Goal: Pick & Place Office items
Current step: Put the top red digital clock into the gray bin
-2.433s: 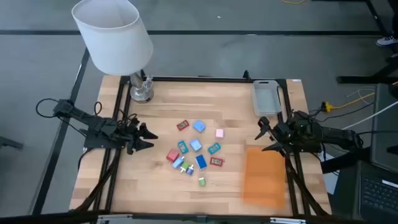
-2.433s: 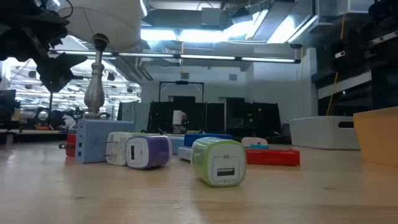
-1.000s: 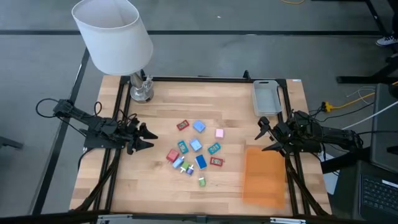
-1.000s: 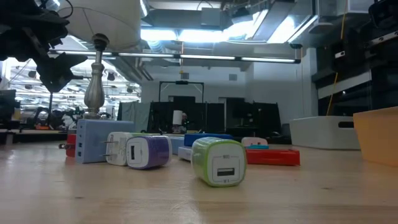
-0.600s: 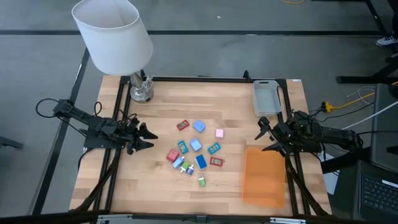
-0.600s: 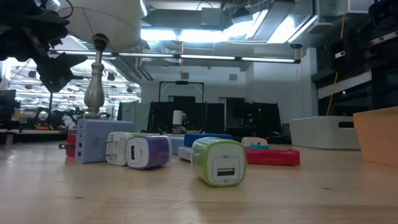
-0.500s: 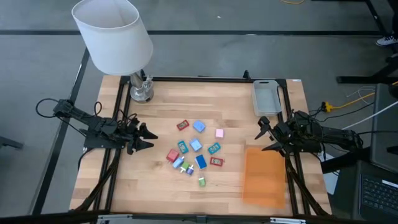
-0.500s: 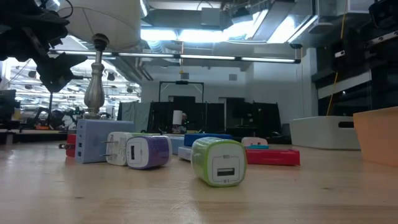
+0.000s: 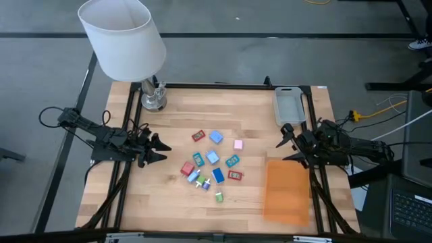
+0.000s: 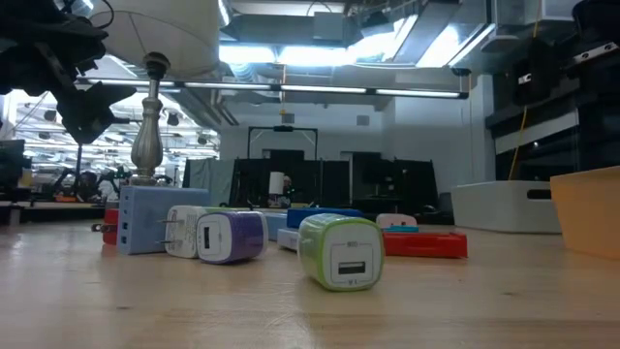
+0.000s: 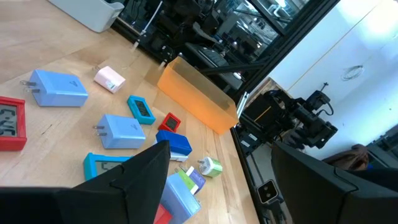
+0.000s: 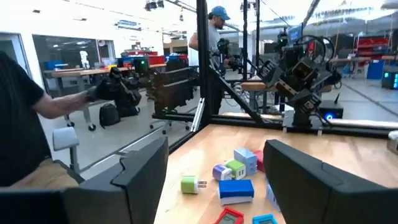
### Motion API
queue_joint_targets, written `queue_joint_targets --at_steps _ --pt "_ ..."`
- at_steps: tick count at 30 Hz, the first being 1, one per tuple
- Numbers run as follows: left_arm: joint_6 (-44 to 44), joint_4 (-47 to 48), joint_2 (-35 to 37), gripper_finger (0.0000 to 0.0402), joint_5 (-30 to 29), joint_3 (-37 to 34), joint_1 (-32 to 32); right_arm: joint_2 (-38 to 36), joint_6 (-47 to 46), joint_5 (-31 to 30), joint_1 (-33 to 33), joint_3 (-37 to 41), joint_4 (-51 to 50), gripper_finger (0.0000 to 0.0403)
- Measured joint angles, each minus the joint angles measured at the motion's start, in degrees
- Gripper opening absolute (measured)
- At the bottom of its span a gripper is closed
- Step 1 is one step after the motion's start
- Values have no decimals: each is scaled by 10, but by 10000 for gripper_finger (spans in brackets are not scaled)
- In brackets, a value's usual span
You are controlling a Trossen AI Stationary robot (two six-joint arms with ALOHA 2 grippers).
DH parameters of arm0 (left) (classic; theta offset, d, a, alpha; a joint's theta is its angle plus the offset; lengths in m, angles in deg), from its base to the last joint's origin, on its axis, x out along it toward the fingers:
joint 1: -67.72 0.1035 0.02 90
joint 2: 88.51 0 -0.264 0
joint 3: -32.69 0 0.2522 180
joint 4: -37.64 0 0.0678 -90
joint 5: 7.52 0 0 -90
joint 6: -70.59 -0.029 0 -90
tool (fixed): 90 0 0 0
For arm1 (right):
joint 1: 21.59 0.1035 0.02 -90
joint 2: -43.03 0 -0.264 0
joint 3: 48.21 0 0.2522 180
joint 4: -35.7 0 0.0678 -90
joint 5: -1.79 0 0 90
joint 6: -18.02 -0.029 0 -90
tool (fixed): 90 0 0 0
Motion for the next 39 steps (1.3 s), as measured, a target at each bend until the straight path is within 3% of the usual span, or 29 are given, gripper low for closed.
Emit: queue_joint_targets --at_steps 5,10,15,18,23,27,31,34,39 --pt "-12 -1 0 274 -12 0 0 0 3 -64 0 0 4 261" --pt "-62 -7 0 274 -75 0 1 0 5 -111 0 0 4 261" --pt "-123 -15 0 274 -155 0 1 0 8 -254 0 0 7 261" --pt "-142 -16 0 274 -177 0 1 0 -6 -308 0 0 7 261" --pt "-210 -21 0 274 -264 0 1 0 -11 -357 0 0 7 261" --pt "-223 -21 0 274 -278 0 1 0 -19 -368 0 0 9 261" --pt "-182 -28 0 274 -278 0 1 0 -2 -407 0 0 8 261" --pt "-137 -30 0 274 -279 0 1 0 -1 -396 0 0 9 261" --pt "-124 -32 0 274 -378 0 4 0 -5 -387 0 0 9 261"
